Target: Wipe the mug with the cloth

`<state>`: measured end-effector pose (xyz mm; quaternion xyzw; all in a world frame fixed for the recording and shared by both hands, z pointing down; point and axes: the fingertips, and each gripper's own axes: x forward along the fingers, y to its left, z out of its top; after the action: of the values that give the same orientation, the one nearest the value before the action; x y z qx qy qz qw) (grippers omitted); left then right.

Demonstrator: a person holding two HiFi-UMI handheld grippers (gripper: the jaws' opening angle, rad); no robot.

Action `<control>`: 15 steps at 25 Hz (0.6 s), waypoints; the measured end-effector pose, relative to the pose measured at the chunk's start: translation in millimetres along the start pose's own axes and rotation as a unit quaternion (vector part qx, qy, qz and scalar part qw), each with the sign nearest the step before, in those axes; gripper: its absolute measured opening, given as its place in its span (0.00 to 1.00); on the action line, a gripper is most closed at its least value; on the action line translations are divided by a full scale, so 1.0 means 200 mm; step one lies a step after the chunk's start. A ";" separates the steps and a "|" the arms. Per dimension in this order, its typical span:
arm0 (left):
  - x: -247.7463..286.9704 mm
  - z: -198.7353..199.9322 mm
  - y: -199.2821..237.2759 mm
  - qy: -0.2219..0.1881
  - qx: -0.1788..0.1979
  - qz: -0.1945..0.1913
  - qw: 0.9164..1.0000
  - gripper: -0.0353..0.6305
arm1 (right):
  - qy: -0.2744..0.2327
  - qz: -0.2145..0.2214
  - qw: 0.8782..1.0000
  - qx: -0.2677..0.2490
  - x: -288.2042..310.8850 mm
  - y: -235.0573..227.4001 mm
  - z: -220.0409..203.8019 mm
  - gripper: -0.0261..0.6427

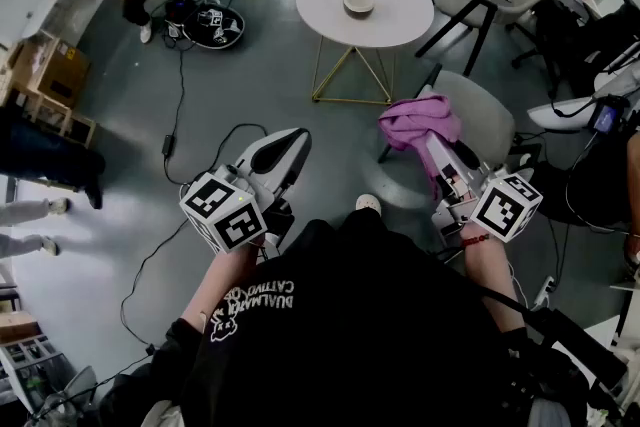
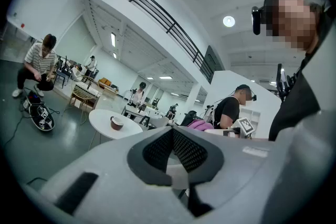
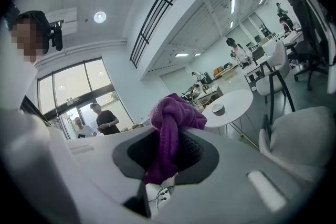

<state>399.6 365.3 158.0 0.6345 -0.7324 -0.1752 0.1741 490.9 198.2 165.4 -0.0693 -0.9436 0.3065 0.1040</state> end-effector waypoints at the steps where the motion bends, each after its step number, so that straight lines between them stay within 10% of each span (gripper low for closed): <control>1: 0.00 0.00 0.00 0.000 -0.001 0.000 1.000 0.05 | -0.001 0.000 1.000 0.000 0.00 0.00 0.00 0.15; 15: -0.03 0.00 0.00 -0.007 0.003 0.002 1.000 0.05 | -0.012 0.002 1.000 -0.006 0.00 0.00 0.00 0.15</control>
<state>400.4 370.6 158.1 0.6326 -0.7350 -0.1772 0.1679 491.7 197.9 165.3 -0.0677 -0.9466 0.3017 0.0913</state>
